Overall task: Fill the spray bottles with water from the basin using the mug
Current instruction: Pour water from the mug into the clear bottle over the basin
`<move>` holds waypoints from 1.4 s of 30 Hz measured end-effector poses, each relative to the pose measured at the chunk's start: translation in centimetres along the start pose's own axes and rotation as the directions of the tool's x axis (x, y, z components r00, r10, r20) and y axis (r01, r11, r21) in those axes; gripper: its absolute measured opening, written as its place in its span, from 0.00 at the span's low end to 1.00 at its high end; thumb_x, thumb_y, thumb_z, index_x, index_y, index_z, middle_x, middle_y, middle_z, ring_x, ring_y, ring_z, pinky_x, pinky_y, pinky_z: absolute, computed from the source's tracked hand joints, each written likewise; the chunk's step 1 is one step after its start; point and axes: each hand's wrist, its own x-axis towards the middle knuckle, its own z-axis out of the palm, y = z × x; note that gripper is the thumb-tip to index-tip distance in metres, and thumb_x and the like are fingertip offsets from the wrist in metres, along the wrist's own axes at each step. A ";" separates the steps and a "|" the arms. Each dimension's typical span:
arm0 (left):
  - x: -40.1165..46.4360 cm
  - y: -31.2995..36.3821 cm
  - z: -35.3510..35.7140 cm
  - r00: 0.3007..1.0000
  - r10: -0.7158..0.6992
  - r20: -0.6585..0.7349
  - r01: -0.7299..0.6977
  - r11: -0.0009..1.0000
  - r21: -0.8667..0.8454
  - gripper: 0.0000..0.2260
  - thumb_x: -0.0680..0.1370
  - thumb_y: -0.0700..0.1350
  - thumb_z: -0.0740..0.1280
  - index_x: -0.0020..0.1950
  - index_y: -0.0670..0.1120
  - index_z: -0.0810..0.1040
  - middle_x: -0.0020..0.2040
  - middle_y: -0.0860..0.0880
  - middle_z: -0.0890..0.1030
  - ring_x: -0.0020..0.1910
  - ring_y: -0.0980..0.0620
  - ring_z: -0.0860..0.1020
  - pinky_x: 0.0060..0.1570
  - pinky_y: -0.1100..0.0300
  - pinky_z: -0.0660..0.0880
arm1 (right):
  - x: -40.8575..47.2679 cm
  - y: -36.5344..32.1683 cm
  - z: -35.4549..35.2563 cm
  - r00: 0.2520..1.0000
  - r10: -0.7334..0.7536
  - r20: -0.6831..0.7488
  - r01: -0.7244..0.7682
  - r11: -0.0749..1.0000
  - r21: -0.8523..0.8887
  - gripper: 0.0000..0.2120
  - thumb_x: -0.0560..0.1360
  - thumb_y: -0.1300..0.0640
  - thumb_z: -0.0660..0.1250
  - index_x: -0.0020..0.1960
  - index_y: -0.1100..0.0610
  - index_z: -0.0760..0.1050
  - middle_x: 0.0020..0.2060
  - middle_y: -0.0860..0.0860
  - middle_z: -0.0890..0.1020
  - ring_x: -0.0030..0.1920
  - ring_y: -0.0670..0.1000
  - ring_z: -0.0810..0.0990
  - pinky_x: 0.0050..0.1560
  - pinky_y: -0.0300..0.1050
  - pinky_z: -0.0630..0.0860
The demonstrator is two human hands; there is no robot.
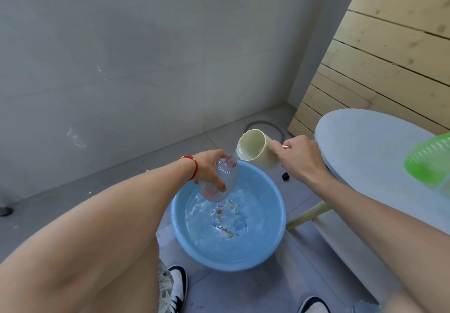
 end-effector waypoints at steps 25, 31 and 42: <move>-0.5 -0.3 -0.4 0.997 -0.042 0.062 0.043 0.999 -0.015 0.45 0.66 0.50 0.84 0.78 0.61 0.65 0.69 0.54 0.70 0.64 0.46 0.76 0.47 0.42 0.85 | -0.1 -0.5 0.0 0.987 -0.144 -0.069 0.133 0.980 -0.146 0.27 0.79 0.48 0.65 0.27 0.57 0.59 0.25 0.54 0.62 0.31 0.58 0.63 0.29 0.49 0.57; -0.5 -0.4 -0.3 0.998 -0.022 0.060 0.022 1.000 -0.003 0.43 0.65 0.51 0.84 0.75 0.63 0.67 0.64 0.54 0.72 0.59 0.48 0.77 0.46 0.47 0.85 | -0.1 -0.5 0.1 0.976 -0.193 -0.095 0.174 0.967 -0.184 0.26 0.80 0.48 0.64 0.27 0.57 0.61 0.23 0.52 0.62 0.31 0.59 0.65 0.30 0.50 0.58; -0.5 -0.2 -0.4 0.996 -0.039 0.076 0.043 0.997 -0.059 0.44 0.64 0.51 0.85 0.75 0.64 0.67 0.67 0.53 0.70 0.63 0.45 0.76 0.45 0.43 0.85 | -0.1 -0.4 0.2 0.942 -0.303 -0.145 0.261 0.932 -0.252 0.25 0.80 0.48 0.65 0.30 0.58 0.63 0.22 0.50 0.59 0.30 0.59 0.63 0.30 0.49 0.53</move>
